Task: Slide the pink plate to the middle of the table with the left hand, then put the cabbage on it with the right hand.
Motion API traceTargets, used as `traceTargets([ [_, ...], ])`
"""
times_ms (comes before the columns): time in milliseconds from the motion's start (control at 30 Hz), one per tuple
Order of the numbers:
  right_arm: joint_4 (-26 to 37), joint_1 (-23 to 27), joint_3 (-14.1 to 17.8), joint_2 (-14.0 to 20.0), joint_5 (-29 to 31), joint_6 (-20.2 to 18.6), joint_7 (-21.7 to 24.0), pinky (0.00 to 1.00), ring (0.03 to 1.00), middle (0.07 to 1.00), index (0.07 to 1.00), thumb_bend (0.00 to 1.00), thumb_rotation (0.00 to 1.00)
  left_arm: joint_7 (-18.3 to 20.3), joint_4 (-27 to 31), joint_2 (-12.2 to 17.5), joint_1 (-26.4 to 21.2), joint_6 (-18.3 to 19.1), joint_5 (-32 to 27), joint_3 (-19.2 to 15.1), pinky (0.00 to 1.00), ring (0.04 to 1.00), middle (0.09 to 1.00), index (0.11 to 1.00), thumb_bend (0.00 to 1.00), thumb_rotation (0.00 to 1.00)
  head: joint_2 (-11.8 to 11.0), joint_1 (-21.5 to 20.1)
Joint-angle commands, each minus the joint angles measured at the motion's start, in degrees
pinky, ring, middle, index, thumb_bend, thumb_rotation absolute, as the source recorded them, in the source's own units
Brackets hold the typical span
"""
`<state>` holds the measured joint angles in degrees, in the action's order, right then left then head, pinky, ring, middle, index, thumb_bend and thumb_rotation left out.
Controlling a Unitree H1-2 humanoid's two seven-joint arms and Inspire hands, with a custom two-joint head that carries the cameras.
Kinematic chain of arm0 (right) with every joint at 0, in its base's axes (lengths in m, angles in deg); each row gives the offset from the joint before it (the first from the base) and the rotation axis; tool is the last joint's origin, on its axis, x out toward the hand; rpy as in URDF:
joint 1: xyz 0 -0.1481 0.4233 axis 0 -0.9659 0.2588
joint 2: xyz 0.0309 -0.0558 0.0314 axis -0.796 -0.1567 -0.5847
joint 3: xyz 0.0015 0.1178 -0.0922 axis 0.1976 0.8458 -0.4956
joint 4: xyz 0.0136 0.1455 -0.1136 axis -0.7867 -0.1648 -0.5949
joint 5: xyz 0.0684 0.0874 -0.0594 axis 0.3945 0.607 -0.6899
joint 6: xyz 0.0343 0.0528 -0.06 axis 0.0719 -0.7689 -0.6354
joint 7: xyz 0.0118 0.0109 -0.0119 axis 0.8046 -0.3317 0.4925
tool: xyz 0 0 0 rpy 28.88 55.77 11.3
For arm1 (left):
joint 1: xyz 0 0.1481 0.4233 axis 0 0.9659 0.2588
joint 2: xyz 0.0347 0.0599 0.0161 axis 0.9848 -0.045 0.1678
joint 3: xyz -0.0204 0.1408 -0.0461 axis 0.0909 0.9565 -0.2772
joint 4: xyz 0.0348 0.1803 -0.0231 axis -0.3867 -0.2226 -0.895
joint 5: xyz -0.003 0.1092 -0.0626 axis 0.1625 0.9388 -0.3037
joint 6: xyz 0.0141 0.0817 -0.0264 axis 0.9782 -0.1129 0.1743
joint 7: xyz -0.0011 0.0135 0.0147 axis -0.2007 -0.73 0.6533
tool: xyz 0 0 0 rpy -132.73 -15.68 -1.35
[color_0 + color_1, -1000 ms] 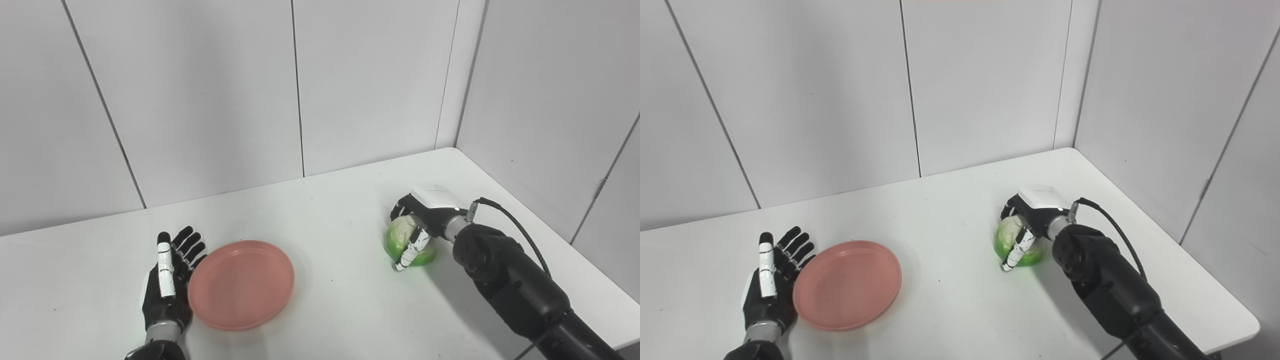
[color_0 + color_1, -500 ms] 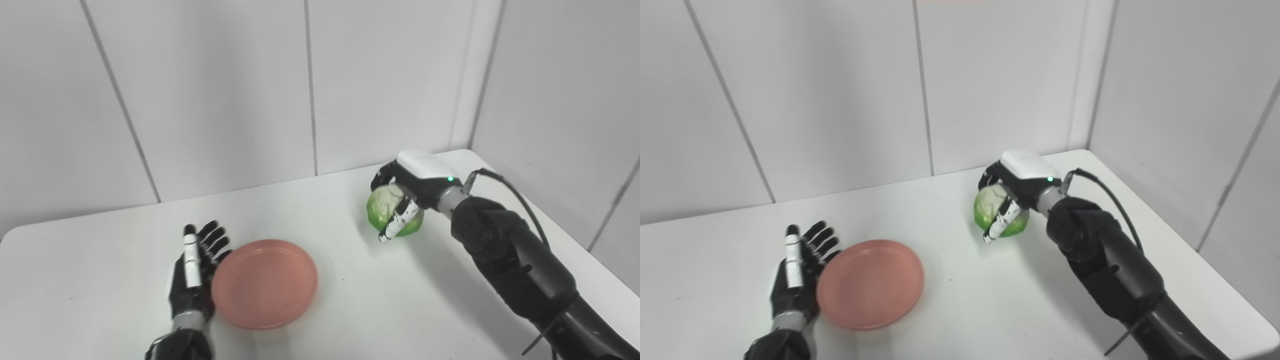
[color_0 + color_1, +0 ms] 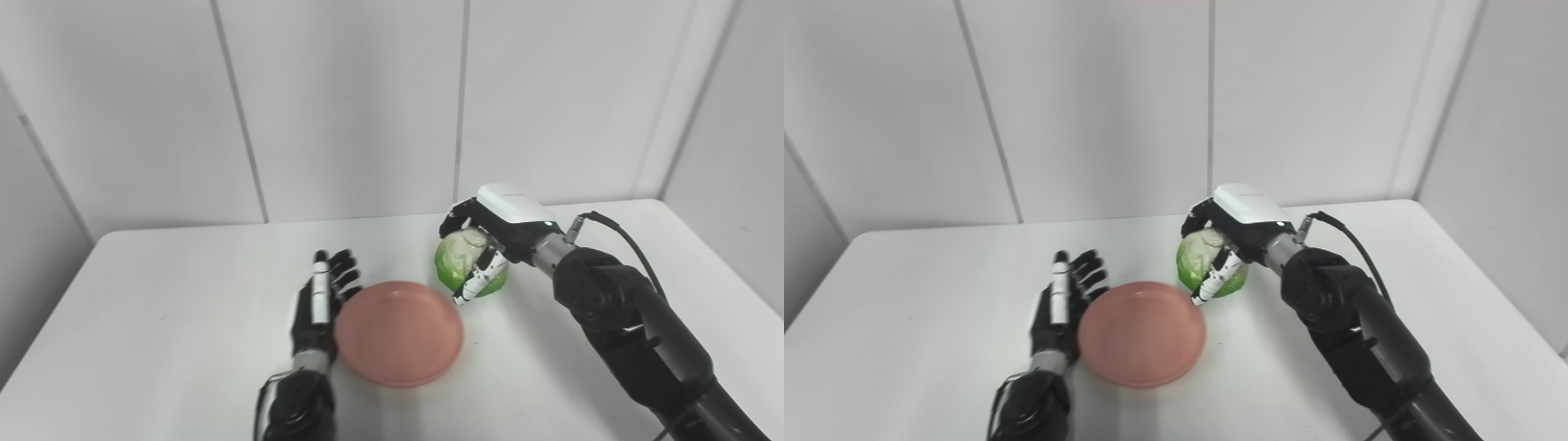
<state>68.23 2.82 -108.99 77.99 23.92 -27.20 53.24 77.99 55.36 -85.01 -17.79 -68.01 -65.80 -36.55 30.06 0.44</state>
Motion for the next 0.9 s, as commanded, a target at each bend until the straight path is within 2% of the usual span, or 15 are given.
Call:
traceTargets([
  [0, -0.2, 3.3, -0.2, -0.9, -0.4, 2.9, -2.2, 0.34, 0.411, 0.492, 0.531, 0.52, 0.0, -1.4, -4.3, -1.2, 2.4, 1.8, -0.6, -0.4, 0.74, 0.795, 0.792, 0.691, 0.59, 0.97, 0.1, 0.6],
  [267, -3.9, 3.0, -2.6, -4.5, 0.0, 6.3, -3.4, 0.35, 0.414, 0.489, 0.529, 0.52, 0.0, -2.4, -4.7, -1.5, 2.3, 1.3, 0.1, -0.5, 0.7, 0.788, 0.784, 0.695, 0.59, 0.99, 0.8, 2.7],
  [533, -8.8, 1.9, -4.6, -5.9, -0.3, 9.7, -5.4, 0.34, 0.406, 0.488, 0.529, 0.52, 0.0, -2.6, -4.8, -1.4, 2.4, 1.0, 1.0, -0.5, 0.7, 0.785, 0.782, 0.698, 0.59, 1.0, 1.2, 3.2],
  [867, -12.6, 0.8, -6.4, -6.6, -0.2, 11.6, -6.4, 0.35, 0.413, 0.503, 0.516, 0.52, 0.0, -1.8, -4.5, -1.2, 2.7, 1.7, 0.7, -0.6, 0.71, 0.771, 0.768, 0.688, 0.61, 0.99, 1.7, 2.2],
])
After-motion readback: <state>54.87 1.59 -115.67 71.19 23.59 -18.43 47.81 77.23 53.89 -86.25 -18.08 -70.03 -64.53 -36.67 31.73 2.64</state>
